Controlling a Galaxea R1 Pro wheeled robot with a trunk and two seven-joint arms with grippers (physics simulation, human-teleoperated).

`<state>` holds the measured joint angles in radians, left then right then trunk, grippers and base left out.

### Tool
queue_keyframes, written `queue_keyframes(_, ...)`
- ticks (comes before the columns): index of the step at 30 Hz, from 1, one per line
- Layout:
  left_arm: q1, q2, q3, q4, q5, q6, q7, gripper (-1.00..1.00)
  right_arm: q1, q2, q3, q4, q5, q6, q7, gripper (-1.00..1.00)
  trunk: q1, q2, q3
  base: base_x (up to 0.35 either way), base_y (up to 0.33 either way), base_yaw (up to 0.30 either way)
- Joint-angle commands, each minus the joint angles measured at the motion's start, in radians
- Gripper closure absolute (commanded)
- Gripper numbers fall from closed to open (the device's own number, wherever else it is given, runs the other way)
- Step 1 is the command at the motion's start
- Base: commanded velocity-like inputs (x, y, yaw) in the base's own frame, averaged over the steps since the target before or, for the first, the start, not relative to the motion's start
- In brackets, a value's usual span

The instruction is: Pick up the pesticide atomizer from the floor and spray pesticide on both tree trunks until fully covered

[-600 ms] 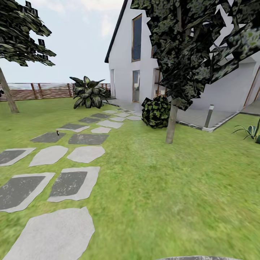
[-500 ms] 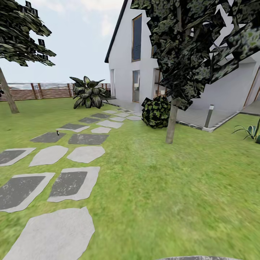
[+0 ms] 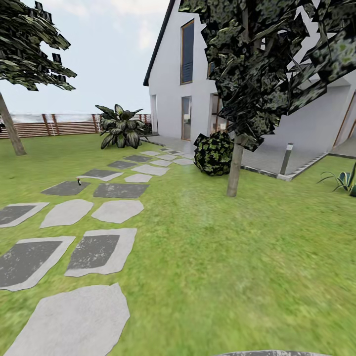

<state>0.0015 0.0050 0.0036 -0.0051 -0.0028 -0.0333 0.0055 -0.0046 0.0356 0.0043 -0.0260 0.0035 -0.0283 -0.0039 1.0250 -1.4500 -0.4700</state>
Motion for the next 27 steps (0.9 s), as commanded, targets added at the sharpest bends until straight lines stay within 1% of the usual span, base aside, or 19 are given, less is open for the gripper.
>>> queue_keyframes(1, 0.000, 0.004, 0.000, 0.000, 0.000, -0.006, 0.003, -1.00, 0.000, -0.002, 0.001, 0.000, 0.000, -0.006, 0.000, -1.00, 0.000, 0.000, 0.000, 0.000, 0.000, 0.000)
queue_keyframes(2, 0.000, 0.007, 0.001, 0.000, 0.000, -0.011, 0.004, -1.00, 0.000, -0.003, 0.001, 0.000, 0.001, -0.011, 0.000, -1.00, 0.000, 0.000, 0.000, 0.000, 0.000, 0.000)
queue_keyframes(6, -0.015, 0.029, 0.004, -0.004, 0.007, -0.034, 0.008, -1.00, 0.000, -0.025, 0.001, -0.010, 0.002, -0.034, -0.002, -1.00, 0.000, 0.000, 0.000, 0.000, 0.000, 0.000)
queue_keyframes(12, -0.050, 0.063, 0.004, -0.038, 0.008, -0.067, 0.007, -1.00, 0.000, -0.059, -0.003, -0.044, 0.001, -0.067, -0.002, -1.00, 0.000, 0.000, 0.000, 0.000, 0.000, 0.000)
queue_keyframes(13, -0.057, 0.105, 0.004, -0.343, 0.008, -0.226, 0.007, -1.00, -0.001, -0.118, -0.003, -0.396, 0.001, -0.280, -0.002, -1.00, 0.000, 0.000, 0.000, 0.000, 0.000, 0.000)
queue_keyframes(15, -0.065, 0.105, 0.004, -0.378, 0.008, -0.226, 0.007, -1.00, -0.001, -0.121, -0.003, -0.437, 0.001, -0.281, -0.002, -1.00, 0.000, 0.000, 0.000, 0.000, 0.000, 0.000)
queue_keyframes(16, -0.073, 0.104, 0.004, -0.394, 0.009, -0.226, 0.007, -1.00, -0.002, -0.128, -0.004, -0.457, 0.001, -0.282, -0.002, -1.00, 0.000, 0.000, 0.000, 0.000, 0.000, 0.000)
queue_keyframes(18, -0.102, 0.104, 0.004, -0.410, 0.008, -0.226, 0.007, -1.00, -0.012, -0.150, -0.004, -0.495, 0.000, -0.285, -0.001, -1.00, 0.000, 0.000, 0.000, 0.000, 0.000, 0.000)
queue_keyframes(21, -0.119, 0.104, 0.006, -0.417, 0.008, -0.226, 0.008, -1.00, -0.029, -0.171, -0.004, -0.515, 0.000, -0.287, -0.001, -1.00, 0.000, 0.000, 0.000, 0.000, 0.000, 0.000)
queue_keyframes(24, -0.122, 0.102, 0.008, -0.415, 0.008, -0.226, 0.008, -1.00, -0.034, -0.174, -0.004, -0.519, 0.000, -0.288, 0.000, -1.00, 0.000, 0.000, 0.000, 0.000, 0.000, 0.000)
queue_keyframes(27, -0.119, 0.100, 0.010, -0.415, 0.009, -0.226, 0.008, -1.00, -0.036, -0.172, -0.003, -0.519, 0.001, -0.289, -0.001, -1.00, 0.000, 0.000, 0.000, 0.000, 0.000, 0.000)
